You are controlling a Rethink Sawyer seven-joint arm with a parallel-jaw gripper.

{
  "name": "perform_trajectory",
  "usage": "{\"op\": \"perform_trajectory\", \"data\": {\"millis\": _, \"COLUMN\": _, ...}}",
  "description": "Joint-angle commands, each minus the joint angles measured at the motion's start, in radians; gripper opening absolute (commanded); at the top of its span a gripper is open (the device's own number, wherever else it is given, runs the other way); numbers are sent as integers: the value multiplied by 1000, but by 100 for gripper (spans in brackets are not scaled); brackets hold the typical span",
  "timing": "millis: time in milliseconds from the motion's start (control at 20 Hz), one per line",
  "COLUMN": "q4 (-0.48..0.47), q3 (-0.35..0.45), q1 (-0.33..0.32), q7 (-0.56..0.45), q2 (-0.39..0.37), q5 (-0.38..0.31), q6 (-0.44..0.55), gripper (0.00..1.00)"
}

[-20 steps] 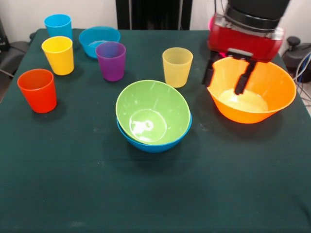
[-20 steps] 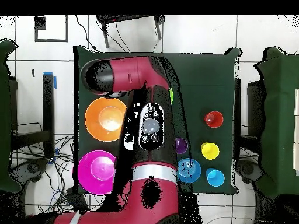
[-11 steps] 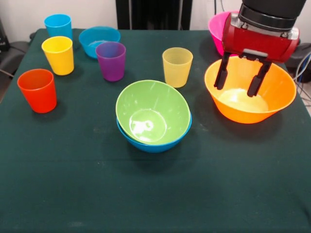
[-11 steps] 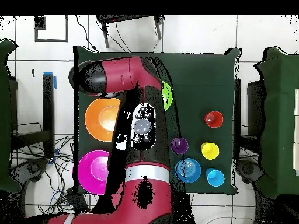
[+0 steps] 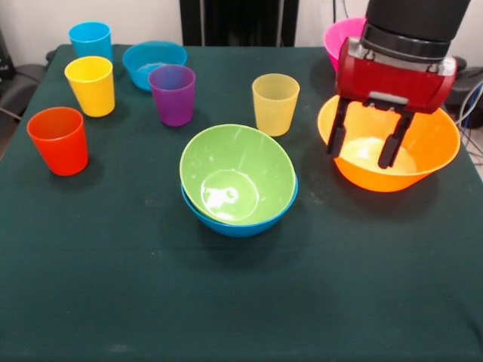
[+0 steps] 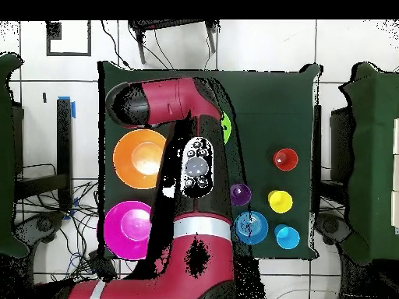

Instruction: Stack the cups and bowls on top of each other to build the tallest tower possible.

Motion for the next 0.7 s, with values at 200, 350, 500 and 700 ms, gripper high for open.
{"op": "perform_trajectory", "data": {"millis": 200, "q4": 57, "q3": 18, "q1": -17, "q7": 12, "q2": 107, "q5": -67, "q6": -38, "gripper": 100}}
{"op": "perform_trajectory", "data": {"millis": 350, "q4": 25, "q3": -2, "q1": -6, "q7": 6, "q2": 128, "q5": -78, "q6": -23, "gripper": 100}}
{"op": "perform_trajectory", "data": {"millis": 500, "q4": 60, "q3": 5, "q1": -11, "q7": -9, "q2": 99, "q5": -63, "q6": -35, "gripper": 100}}
{"op": "perform_trajectory", "data": {"millis": 700, "q4": 116, "q3": 11, "q1": -13, "q7": -11, "q2": 70, "q5": -54, "q6": -65, "gripper": 100}}
